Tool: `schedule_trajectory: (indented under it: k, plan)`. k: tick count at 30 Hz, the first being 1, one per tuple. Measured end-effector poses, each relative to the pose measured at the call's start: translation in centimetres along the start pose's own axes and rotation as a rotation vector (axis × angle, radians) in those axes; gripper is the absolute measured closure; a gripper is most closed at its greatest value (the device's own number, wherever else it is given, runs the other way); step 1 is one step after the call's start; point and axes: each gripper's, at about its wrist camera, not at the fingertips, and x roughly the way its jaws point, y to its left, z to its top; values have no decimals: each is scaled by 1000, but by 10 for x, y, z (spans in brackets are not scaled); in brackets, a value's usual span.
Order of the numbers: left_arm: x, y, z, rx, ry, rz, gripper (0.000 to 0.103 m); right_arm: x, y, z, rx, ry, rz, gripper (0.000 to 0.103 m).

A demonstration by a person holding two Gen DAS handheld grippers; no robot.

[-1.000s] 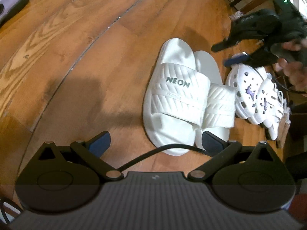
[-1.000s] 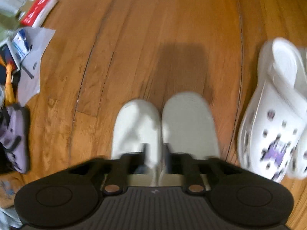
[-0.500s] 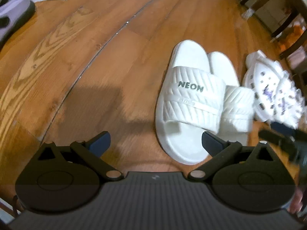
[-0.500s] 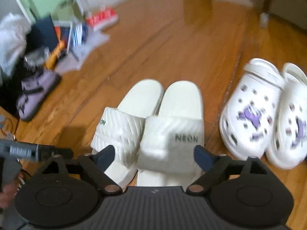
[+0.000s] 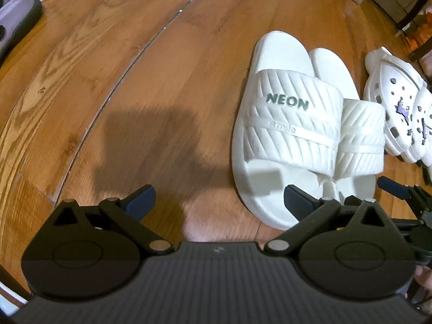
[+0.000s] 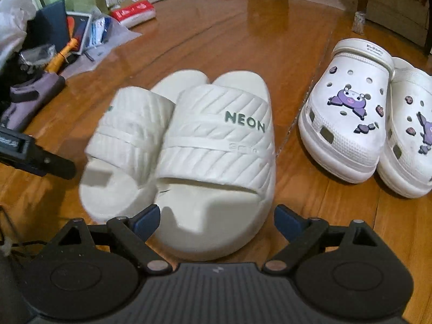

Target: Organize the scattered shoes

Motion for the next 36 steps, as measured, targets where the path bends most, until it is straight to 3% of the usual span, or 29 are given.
schedule_trajectory:
  k: [3,7,14,16,17,21,27,28,29,31,33,36]
  plan:
    - [14,-7,5,2,23,40,0,6,-3,7,35,2,0,6]
    - [34,-27,17,97,49,106,0,13,-7,16,82,4,1,5]
    - [40,-55,46,240,-90,120,5,27,-14,31,163,7,2,61]
    - [44,-59,60,225,-102,62,11,30,-13,39,166,2,-34,64]
    - [47,-61,67,215,-103,28,16,32,-11,42,162,-3,-57,64]
    - [60,-78,88,246,-147,-5,17,38,-11,58,197,-33,-162,64]
    - [71,-88,105,261,-206,-5,17,48,-31,75,271,-60,-197,64]
    - [71,-86,108,240,-198,-13,17,49,-34,76,279,-61,-191,59]
    - [71,-83,108,226,-186,-21,16,49,-36,76,282,-66,-172,47]
    - [69,-79,103,212,-155,-43,15,43,-39,69,289,-92,-162,36]
    - [62,-78,100,203,-101,-91,11,27,-42,54,324,-123,-143,33]
    - [41,-91,80,192,-84,-116,4,10,-44,34,378,-90,-82,28]
